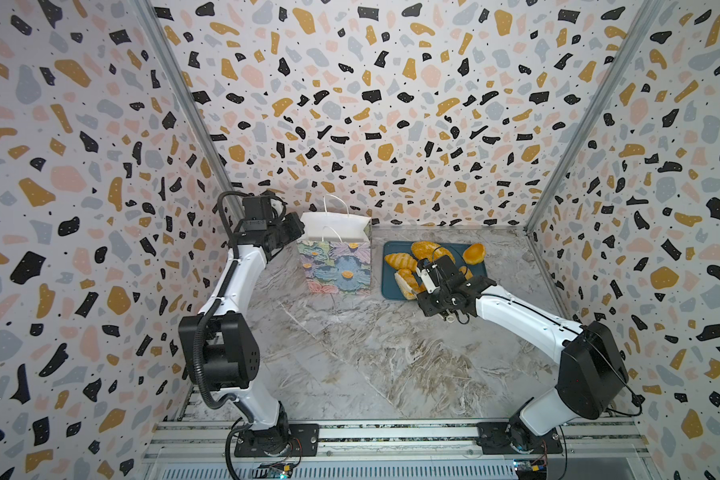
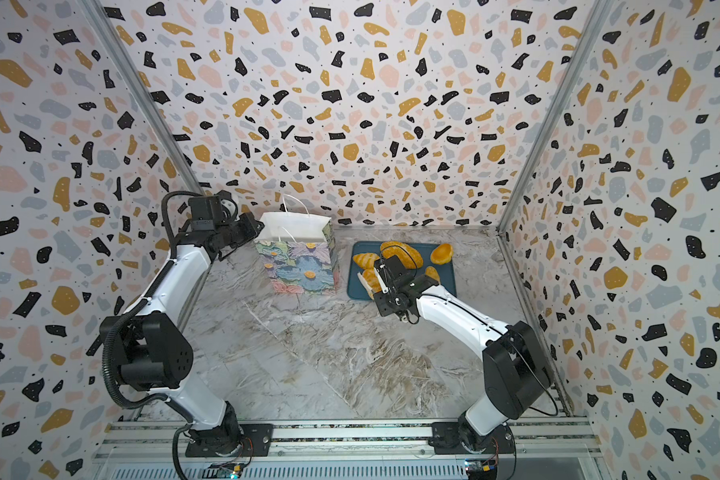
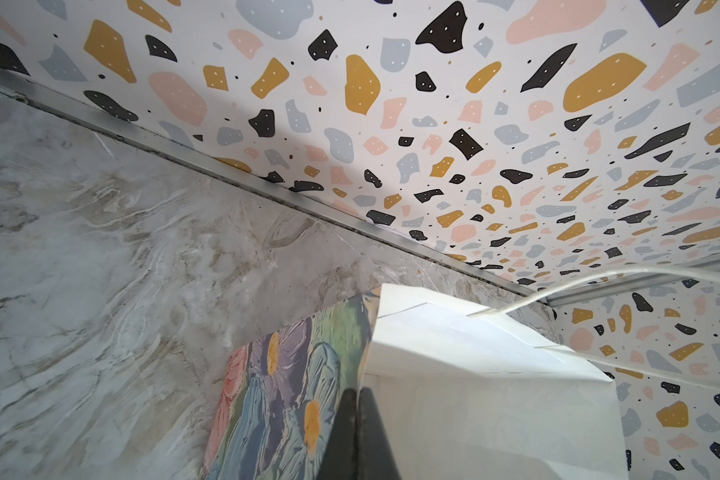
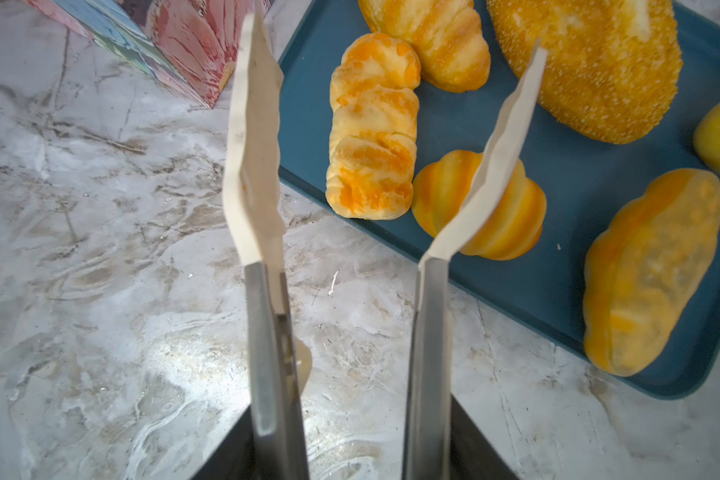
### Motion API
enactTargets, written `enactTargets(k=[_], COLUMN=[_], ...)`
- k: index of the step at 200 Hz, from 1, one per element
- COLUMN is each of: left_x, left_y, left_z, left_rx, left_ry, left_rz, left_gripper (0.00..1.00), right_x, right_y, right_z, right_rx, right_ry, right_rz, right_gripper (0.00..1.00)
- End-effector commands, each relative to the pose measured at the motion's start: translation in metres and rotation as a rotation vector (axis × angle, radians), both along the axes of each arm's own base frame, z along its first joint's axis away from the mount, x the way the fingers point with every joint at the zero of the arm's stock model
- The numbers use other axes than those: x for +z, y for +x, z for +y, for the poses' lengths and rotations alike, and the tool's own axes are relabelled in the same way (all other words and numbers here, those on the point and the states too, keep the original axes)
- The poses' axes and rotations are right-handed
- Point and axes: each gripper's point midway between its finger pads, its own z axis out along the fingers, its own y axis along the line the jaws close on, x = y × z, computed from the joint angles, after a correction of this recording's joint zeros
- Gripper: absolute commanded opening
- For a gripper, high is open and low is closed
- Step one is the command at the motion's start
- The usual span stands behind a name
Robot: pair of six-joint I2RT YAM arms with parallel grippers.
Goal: Place the fake bread into the paper bag
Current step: 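Lower the open tongs over the twisted roll on the tray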
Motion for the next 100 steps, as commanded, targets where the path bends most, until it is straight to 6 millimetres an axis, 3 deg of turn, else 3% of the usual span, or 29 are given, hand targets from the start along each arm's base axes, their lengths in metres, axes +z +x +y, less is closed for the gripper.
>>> enactTargets(k=[1, 100], left_x=[0.007, 0.004], left_y=[0.003, 0.003], left_z=[0.002, 0.002], left_rx=[-0.008, -0.007], left_ry=[0.008, 0.01], left_rz=[-0.031, -0.026], left_gripper=[0.0, 0.0], right_x=[0.001, -0.013], right_y=[0.0, 0.008], right_z=[-0.001, -0.001], right_rx=[0.009, 0.011], right_ry=[-0.015, -0.081], right_rz=[-0.004, 0.016], right_gripper=[0.55, 0.55])
